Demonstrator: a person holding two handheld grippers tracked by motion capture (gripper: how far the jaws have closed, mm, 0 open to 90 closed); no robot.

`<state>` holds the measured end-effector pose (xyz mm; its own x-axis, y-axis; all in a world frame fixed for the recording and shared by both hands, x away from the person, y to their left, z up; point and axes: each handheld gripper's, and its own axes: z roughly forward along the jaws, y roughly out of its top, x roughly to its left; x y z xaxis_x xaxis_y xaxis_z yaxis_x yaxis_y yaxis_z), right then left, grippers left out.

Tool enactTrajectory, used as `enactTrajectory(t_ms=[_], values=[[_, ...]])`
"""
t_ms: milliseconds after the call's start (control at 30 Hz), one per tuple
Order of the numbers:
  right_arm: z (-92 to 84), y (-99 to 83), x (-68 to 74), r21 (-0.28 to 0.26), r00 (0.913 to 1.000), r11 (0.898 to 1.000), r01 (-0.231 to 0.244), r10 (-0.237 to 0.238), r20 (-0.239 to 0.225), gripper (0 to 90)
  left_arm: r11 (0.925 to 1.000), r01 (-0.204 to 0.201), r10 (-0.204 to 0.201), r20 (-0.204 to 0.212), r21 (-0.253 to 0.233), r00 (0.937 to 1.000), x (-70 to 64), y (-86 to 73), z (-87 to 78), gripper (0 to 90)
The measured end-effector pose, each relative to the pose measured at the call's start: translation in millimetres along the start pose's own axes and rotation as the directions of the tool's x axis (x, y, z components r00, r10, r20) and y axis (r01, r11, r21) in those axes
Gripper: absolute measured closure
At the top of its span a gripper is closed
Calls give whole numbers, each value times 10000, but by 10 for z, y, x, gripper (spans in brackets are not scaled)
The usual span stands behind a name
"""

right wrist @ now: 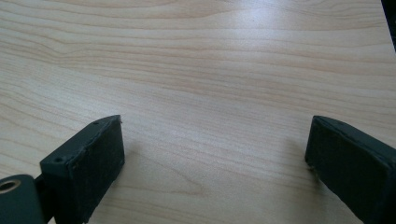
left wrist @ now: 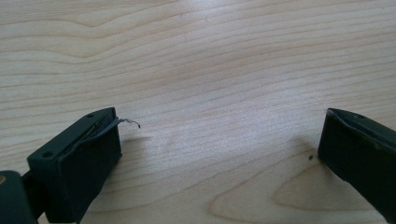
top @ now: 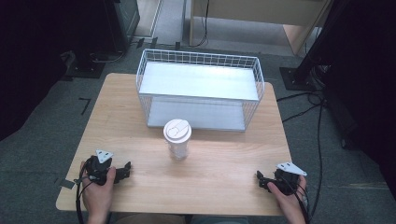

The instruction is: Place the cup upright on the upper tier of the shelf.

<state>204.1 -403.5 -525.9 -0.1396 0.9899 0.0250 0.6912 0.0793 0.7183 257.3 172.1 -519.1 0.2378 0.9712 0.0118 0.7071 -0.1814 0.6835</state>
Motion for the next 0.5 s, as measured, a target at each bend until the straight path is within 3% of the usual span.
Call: enactTrajectory(t_ms=[100, 167, 267, 333, 500], values=[[5, 3, 3, -17, 10000, 10000, 28, -28, -3, 44, 10000, 6, -6, -4, -1, 10000, 0, 0, 0, 0], [5, 4, 2, -12, 10000, 10000, 26, -26, -8, 44, 9994, 335, -335, -320, -35, 9989, -2, -5, -5, 0], [5, 4, 3, -16, 10000, 10000, 23, -23, -3, 44, 9997, 225, -232, -566, -138, 9981, -24, 0, -16, 0], [5, 3, 3, -16, 10000, 10000, 26, -26, -2, 45, 9993, 317, -320, -152, -204, 9994, -46, 10, -27, 0], [9, 8, 8, 8, 10000, 10000, -14, 14, -1, 43, 9994, 218, -213, 158, -278, 9996, -127, 45, -49, 0]])
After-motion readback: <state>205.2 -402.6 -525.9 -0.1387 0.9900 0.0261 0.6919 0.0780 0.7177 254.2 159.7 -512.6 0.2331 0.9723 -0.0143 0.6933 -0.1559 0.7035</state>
